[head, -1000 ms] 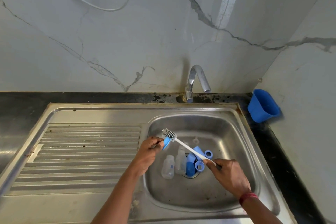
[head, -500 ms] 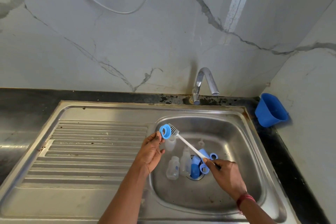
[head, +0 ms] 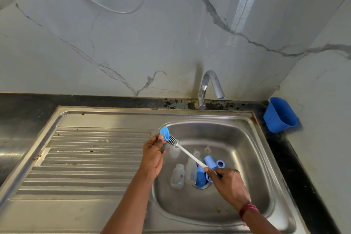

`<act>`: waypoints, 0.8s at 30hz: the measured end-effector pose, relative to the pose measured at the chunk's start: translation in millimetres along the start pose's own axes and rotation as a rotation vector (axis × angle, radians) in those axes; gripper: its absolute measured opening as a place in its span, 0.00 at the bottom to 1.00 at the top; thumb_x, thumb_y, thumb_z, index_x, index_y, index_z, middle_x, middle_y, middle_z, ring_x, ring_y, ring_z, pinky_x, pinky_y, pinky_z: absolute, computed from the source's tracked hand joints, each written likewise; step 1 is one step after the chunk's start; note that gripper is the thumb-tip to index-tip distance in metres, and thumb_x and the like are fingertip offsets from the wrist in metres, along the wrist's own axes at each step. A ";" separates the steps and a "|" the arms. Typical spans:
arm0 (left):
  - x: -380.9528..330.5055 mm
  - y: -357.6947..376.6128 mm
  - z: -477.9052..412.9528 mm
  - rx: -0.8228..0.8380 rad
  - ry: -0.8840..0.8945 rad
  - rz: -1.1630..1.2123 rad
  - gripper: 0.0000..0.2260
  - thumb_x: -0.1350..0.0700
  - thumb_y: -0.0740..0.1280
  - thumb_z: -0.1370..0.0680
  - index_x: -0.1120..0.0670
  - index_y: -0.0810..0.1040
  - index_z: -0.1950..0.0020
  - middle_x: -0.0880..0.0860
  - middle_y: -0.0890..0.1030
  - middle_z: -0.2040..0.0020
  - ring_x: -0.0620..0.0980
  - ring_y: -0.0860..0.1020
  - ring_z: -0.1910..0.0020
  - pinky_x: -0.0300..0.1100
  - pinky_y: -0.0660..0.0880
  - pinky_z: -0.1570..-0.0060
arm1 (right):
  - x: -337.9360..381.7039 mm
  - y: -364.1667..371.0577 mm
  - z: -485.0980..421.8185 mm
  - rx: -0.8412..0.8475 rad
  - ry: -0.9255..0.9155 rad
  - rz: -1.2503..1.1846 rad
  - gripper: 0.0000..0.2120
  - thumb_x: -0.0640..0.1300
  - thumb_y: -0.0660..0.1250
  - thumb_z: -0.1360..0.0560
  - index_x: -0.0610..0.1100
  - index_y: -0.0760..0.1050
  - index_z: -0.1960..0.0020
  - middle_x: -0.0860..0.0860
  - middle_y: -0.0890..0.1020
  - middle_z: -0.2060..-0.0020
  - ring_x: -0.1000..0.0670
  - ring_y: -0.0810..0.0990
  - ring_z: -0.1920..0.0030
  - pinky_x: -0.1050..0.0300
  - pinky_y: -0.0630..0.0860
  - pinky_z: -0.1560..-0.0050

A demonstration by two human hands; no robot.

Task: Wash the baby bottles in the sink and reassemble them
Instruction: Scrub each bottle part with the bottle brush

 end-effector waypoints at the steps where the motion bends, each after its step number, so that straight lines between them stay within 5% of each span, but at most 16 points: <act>1: 2.0 0.3 -0.2 0.015 0.009 -0.047 0.06 0.59 0.65 0.19 0.53 0.81 0.52 0.44 0.81 0.65 0.43 0.74 0.59 0.41 0.66 0.57 | 1.5 -1.3 -2.4 -0.010 0.009 0.007 0.30 0.70 0.58 0.28 0.45 0.79 0.68 0.52 0.70 0.79 0.53 0.65 0.79 0.65 0.63 0.77; 5: 9.7 -1.0 0.9 -0.013 0.030 -0.048 0.03 0.61 0.68 0.21 0.55 0.82 0.53 0.46 0.81 0.63 0.48 0.72 0.56 0.40 0.66 0.59 | 10.1 -4.4 -11.2 -0.048 0.024 0.010 0.29 0.69 0.59 0.27 0.47 0.74 0.74 0.50 0.72 0.76 0.53 0.66 0.79 0.64 0.65 0.77; 11: 5.4 -3.4 -1.6 -0.003 -0.018 0.162 0.14 0.64 0.66 0.21 0.53 0.86 0.63 0.46 0.84 0.63 0.41 0.78 0.61 0.40 0.69 0.56 | 16.3 -5.5 -11.0 -0.023 -0.009 -0.004 0.27 0.62 0.64 0.24 0.44 0.73 0.72 0.50 0.68 0.78 0.53 0.65 0.76 0.63 0.64 0.76; 15: 2.2 -3.9 -1.8 0.066 -0.006 0.256 0.20 0.64 0.63 0.20 0.51 0.86 0.67 0.48 0.82 0.67 0.40 0.79 0.67 0.38 0.72 0.64 | 10.4 -4.6 -5.7 0.000 0.001 -0.042 0.26 0.59 0.67 0.24 0.45 0.73 0.75 0.52 0.67 0.78 0.52 0.64 0.79 0.64 0.62 0.76; 20: -3.0 -6.2 -7.2 0.012 0.030 0.089 0.07 0.63 0.67 0.21 0.55 0.83 0.55 0.46 0.77 0.69 0.43 0.71 0.67 0.38 0.67 0.63 | 4.4 0.1 5.3 0.000 0.007 -0.072 0.25 0.60 0.67 0.25 0.43 0.75 0.72 0.54 0.68 0.81 0.54 0.65 0.79 0.65 0.62 0.76; 24: 5.1 -5.6 -7.0 -0.003 0.021 -0.001 0.06 0.63 0.68 0.21 0.53 0.83 0.54 0.43 0.75 0.70 0.41 0.67 0.70 0.37 0.65 0.63 | 13.6 -1.0 -2.0 -0.006 0.010 -0.042 0.25 0.60 0.65 0.23 0.40 0.77 0.66 0.53 0.70 0.79 0.54 0.65 0.79 0.64 0.63 0.77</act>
Point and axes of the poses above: each hand's wrist, its own z-axis away from the middle knuckle, its own y-axis out of the palm, x = y × z, the point moved 4 cm from there along -z, towards the middle knuckle
